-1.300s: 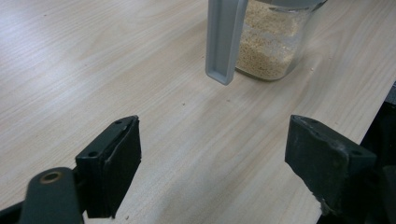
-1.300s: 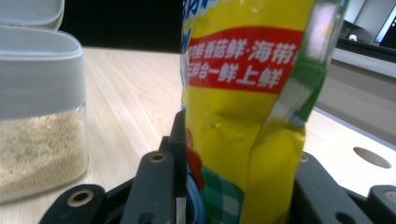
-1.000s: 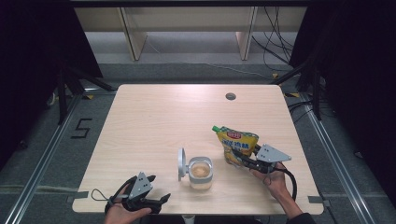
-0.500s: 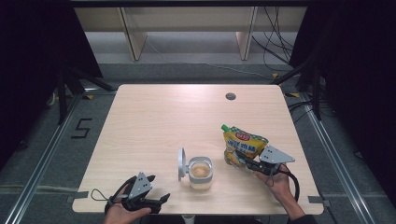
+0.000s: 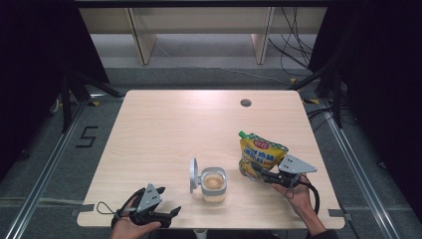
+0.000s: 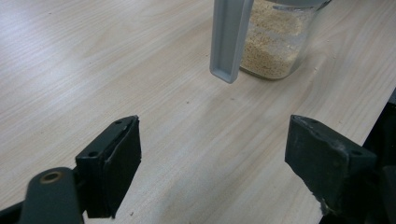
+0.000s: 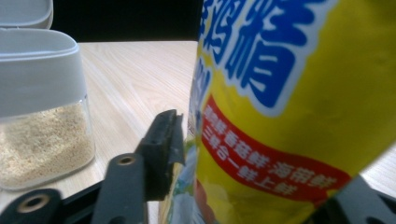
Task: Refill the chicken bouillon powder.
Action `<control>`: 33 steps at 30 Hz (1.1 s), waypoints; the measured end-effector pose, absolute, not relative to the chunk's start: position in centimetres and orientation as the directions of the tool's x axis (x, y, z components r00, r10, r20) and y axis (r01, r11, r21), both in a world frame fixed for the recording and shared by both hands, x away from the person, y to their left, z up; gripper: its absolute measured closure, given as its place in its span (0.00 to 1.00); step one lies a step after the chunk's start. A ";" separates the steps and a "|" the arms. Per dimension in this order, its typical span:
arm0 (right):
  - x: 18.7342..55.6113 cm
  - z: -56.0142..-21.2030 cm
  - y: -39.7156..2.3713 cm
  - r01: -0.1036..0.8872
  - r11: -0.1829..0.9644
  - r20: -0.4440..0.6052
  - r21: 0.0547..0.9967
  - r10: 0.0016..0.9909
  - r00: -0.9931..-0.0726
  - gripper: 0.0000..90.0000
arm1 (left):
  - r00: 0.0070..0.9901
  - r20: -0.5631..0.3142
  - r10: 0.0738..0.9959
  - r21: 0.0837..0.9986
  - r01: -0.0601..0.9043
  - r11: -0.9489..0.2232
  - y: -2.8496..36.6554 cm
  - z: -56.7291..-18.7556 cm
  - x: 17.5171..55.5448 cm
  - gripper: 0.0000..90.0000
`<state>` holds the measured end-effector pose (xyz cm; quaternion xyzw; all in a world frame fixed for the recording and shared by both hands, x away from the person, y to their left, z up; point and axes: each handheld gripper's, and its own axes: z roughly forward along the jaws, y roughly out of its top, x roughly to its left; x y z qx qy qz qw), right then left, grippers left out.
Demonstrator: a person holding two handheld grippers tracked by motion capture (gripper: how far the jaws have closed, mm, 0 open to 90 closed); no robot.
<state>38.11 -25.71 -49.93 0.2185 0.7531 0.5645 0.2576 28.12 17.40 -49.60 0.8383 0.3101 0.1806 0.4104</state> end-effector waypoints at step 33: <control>33.3 -47.8 -27.4 0.266 0.255 -0.048 0.930 0.799 -0.599 0.30 | 0.718 0.019 0.696 0.809 0.397 -0.432 17.6 -49.5 28.1 0.20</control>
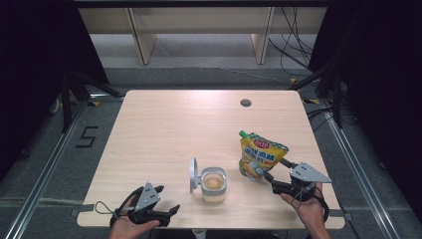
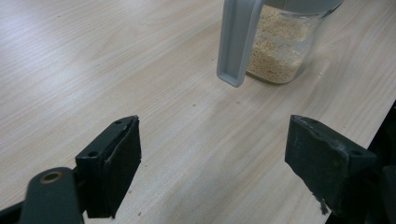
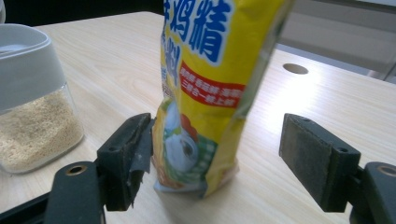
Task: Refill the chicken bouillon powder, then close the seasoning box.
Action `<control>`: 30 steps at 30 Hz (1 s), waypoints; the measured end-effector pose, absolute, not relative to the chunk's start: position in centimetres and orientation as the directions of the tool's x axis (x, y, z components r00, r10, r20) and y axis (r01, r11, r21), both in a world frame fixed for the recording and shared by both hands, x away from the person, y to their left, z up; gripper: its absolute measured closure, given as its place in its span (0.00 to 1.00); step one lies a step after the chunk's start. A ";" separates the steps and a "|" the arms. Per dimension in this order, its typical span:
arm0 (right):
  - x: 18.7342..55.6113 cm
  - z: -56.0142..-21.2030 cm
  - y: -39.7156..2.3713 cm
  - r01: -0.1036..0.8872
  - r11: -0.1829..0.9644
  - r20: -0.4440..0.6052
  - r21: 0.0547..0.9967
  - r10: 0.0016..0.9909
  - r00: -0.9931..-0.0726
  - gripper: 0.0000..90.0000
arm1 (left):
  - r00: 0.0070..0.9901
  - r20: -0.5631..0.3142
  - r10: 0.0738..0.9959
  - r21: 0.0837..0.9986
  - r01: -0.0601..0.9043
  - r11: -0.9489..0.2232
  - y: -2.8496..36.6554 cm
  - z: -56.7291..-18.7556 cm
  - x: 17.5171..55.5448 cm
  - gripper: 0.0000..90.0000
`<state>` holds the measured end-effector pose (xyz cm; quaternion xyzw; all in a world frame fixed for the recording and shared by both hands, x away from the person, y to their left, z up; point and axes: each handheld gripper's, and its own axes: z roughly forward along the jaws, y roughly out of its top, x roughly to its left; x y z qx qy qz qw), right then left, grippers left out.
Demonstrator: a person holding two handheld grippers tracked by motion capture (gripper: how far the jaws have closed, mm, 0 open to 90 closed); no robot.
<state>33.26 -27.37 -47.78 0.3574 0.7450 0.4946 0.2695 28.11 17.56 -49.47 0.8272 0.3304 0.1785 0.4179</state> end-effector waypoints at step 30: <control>28.5 -47.7 -27.4 0.326 0.377 -0.088 0.867 0.759 -0.645 0.27 | 0.703 0.009 0.711 0.818 0.405 -0.410 17.7 -49.4 28.3 0.20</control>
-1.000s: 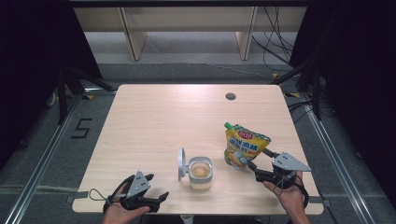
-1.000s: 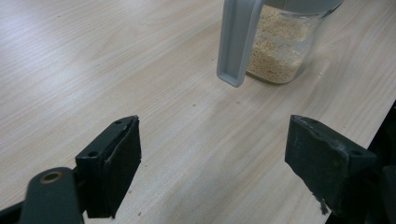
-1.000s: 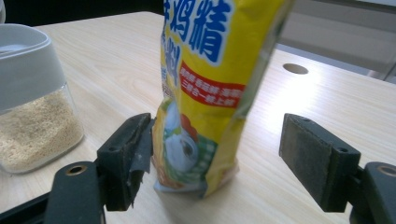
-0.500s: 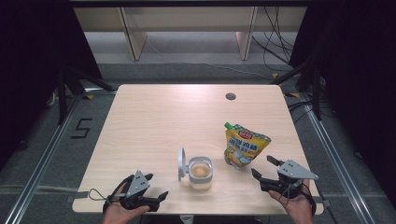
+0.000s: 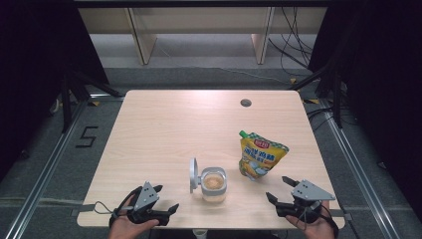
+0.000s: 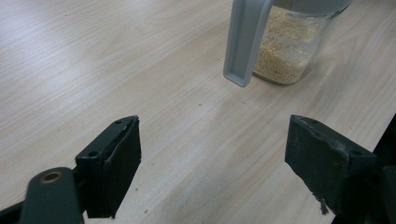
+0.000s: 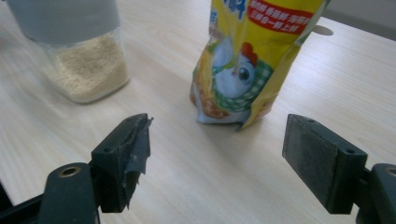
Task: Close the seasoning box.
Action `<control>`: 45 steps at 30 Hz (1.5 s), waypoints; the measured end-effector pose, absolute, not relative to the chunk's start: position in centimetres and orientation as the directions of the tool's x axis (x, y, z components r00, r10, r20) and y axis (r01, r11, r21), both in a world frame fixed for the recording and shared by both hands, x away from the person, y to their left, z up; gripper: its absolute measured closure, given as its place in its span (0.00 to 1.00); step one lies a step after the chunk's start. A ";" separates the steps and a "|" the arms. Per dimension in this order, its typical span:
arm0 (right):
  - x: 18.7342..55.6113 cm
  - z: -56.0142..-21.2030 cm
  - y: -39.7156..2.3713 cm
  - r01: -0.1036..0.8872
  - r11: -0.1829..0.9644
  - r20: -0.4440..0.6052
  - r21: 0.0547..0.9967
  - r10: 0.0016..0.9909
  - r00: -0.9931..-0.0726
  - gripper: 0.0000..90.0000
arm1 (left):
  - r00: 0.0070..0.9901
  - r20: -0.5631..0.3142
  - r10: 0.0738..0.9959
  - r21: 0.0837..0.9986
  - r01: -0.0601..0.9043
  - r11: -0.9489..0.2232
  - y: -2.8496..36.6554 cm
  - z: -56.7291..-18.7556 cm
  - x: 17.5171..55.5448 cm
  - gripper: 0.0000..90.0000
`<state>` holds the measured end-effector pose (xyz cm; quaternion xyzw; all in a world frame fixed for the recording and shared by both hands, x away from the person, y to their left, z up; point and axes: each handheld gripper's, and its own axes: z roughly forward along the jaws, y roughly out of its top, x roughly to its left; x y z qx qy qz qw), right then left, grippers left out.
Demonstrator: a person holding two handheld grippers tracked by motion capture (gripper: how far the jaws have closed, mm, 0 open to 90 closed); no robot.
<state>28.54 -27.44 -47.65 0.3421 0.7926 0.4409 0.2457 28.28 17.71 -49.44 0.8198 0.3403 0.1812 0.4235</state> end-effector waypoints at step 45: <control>27.6 -48.3 -27.6 0.360 0.438 -0.097 0.824 0.734 -0.672 0.28 | 0.783 0.112 0.612 0.868 0.223 -0.444 14.9 -44.1 28.9 0.99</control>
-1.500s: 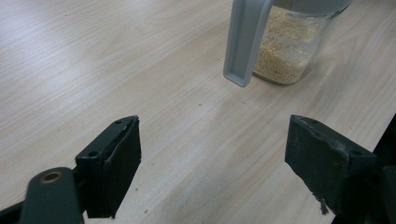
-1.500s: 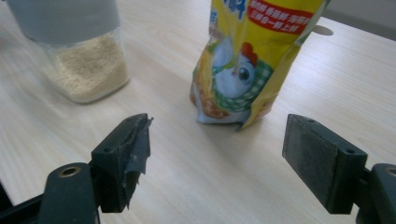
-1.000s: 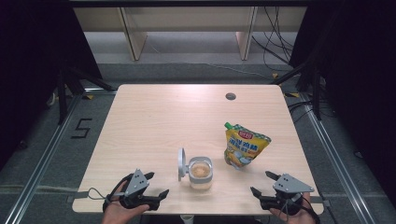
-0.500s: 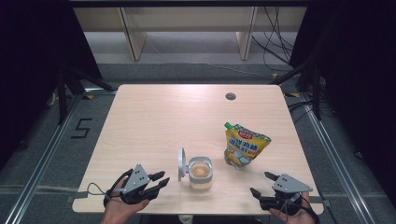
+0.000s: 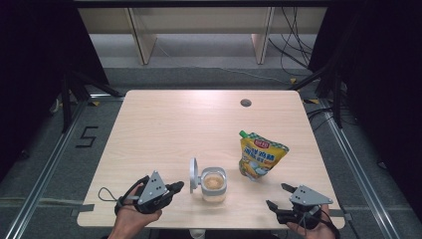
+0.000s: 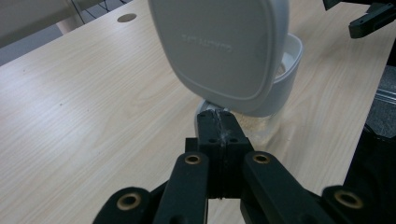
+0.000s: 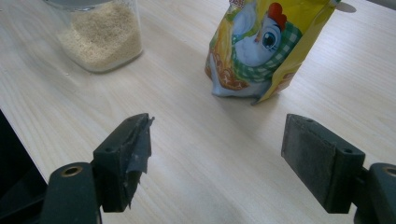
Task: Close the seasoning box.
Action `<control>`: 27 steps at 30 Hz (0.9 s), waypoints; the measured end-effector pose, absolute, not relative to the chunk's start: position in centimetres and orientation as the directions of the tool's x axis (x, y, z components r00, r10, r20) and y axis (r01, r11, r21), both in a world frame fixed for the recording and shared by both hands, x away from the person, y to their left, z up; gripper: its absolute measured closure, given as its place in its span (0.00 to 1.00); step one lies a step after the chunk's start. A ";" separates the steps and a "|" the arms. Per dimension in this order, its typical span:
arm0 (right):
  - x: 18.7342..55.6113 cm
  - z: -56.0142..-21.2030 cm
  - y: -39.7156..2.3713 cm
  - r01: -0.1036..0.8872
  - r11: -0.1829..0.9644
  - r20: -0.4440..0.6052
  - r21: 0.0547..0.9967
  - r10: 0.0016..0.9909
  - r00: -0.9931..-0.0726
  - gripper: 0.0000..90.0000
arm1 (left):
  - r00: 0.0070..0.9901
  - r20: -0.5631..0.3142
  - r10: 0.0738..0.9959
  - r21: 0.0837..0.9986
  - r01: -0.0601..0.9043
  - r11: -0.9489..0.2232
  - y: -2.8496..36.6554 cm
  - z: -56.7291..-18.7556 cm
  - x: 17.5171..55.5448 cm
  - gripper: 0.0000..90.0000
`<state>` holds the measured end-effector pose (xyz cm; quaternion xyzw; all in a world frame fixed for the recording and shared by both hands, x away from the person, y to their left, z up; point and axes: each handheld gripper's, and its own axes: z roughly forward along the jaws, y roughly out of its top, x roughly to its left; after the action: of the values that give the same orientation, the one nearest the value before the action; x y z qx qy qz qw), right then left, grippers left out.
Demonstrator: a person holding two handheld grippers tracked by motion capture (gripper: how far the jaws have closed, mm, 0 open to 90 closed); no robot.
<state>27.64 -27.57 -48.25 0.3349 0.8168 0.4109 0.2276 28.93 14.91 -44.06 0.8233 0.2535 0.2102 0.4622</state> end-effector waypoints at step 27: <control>27.5 -48.3 -27.6 0.364 0.439 -0.100 0.822 0.739 -0.666 0.28 | 0.811 0.127 0.571 0.885 0.168 -0.435 11.5 -42.3 30.0 0.98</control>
<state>27.48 -27.56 -48.28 0.3378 0.8164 0.4080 0.2302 29.98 11.55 -42.28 0.8208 0.2249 0.2091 0.4816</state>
